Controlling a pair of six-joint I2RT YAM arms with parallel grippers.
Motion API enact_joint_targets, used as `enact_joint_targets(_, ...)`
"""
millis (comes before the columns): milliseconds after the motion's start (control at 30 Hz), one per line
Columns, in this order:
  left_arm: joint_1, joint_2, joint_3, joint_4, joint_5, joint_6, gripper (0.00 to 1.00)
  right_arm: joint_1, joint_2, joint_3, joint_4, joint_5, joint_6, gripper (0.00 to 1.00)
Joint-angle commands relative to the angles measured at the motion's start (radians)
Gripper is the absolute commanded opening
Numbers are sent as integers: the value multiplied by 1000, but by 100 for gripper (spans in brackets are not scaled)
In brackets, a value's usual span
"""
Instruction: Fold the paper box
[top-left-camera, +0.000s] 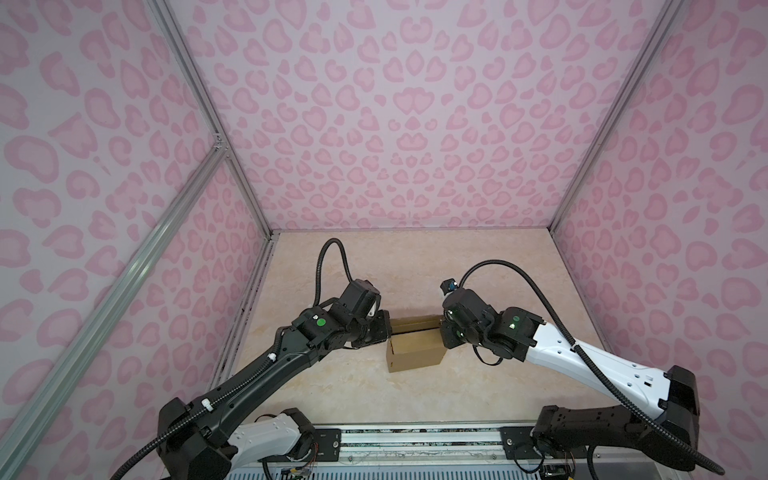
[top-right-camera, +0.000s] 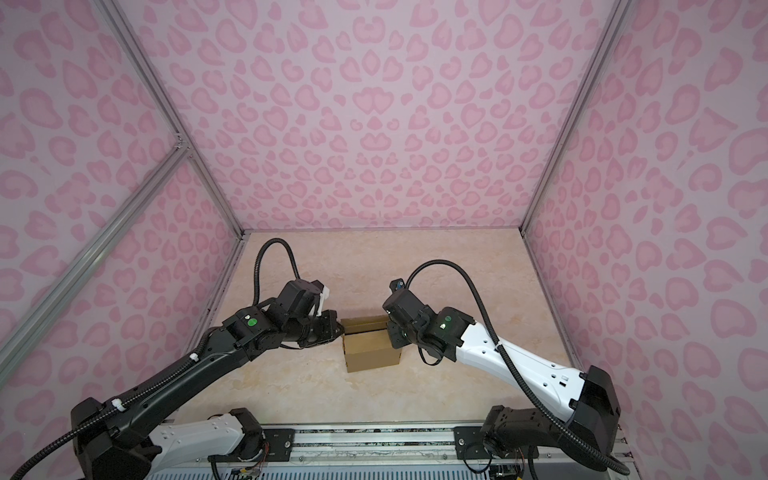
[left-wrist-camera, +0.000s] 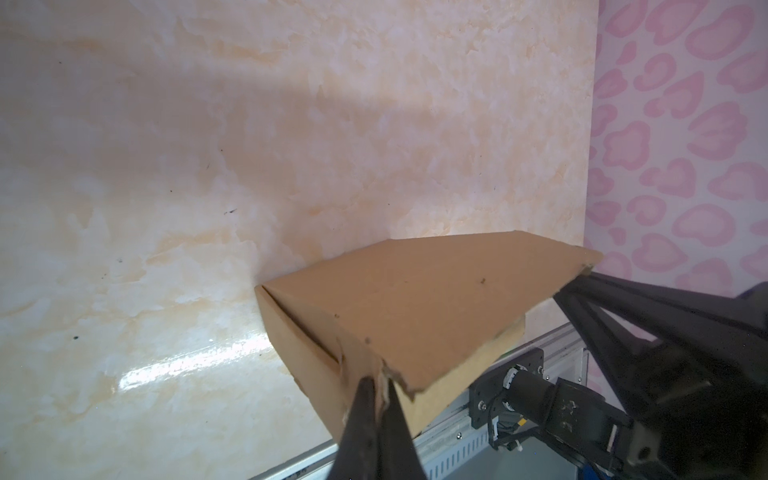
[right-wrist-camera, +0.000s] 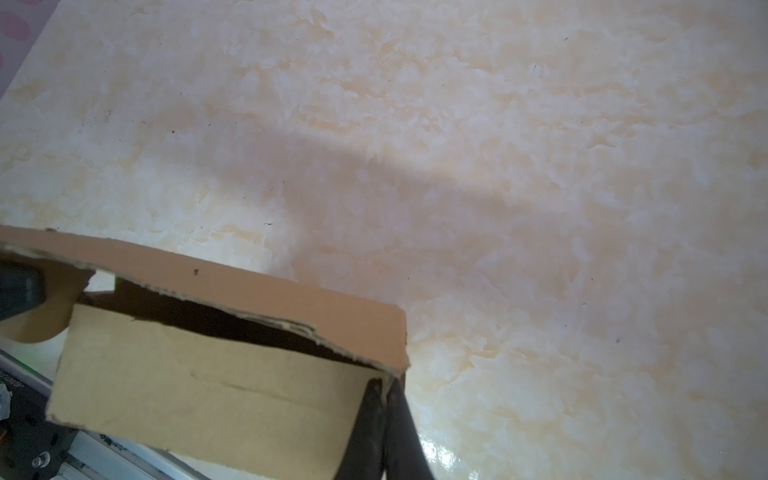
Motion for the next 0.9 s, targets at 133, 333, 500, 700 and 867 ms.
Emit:
enact_joint_targets(133, 0, -29, 0, 57, 32, -52, 8, 11, 15, 10, -4, -9, -1, 6)
enact_joint_targets(333, -1, -29, -6, 82, 43, -70, 9, 13, 17, 13, -4, -10, -2, 6)
enact_joint_targets(500, -1, -28, -23, 95, 57, -74, 8, 22, 15, 14, -7, 3, -2, 6)
enact_joint_targets(700, 0, -57, -67, 113, 51, -56, 7, 27, 9, 5, -4, 4, 4, 6)
enact_joint_targets(867, -1, -74, -95, 118, 56, -40, 7, 27, -1, 5, -4, -2, 9, 6)
